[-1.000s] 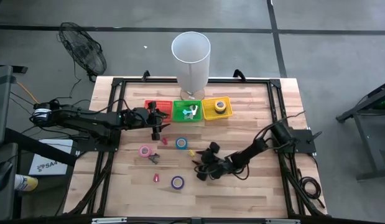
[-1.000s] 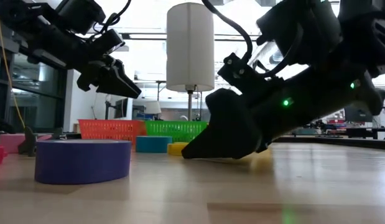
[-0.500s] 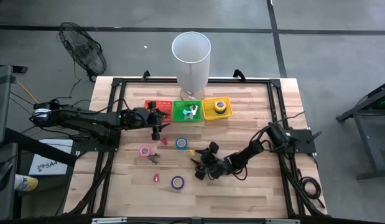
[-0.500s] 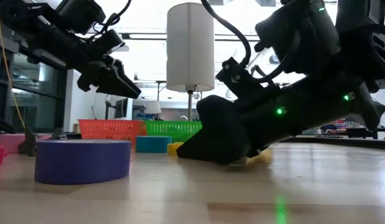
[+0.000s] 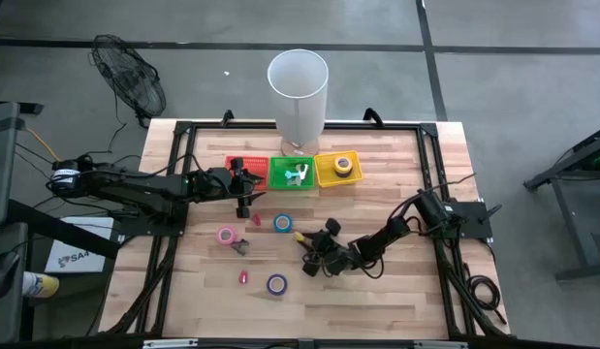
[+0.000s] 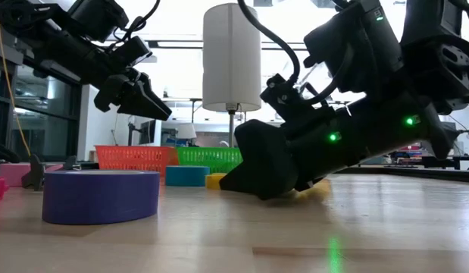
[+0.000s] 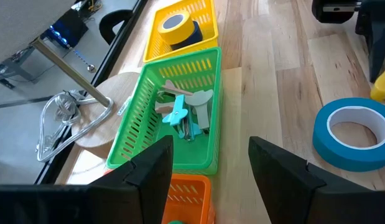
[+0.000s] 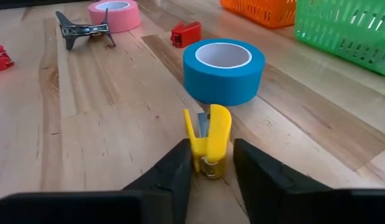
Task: Pick and place Stapler, Stapler remover, tape
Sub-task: Put the yellow stapler into the orange bin
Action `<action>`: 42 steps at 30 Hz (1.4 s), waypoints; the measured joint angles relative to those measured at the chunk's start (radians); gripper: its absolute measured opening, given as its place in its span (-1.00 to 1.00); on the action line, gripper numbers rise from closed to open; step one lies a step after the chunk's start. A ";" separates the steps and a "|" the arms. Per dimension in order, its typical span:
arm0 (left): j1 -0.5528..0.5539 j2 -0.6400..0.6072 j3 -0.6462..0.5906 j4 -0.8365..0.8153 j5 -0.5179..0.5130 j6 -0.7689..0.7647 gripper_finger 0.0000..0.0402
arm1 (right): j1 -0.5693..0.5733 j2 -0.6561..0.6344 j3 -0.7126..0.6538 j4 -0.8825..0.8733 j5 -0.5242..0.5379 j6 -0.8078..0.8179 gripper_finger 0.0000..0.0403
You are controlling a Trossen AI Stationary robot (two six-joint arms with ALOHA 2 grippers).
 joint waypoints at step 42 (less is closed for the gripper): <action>-0.001 0.000 0.000 0.273 0.485 0.140 0.02 | -0.158 -0.260 0.064 0.209 -0.205 -0.760 -0.80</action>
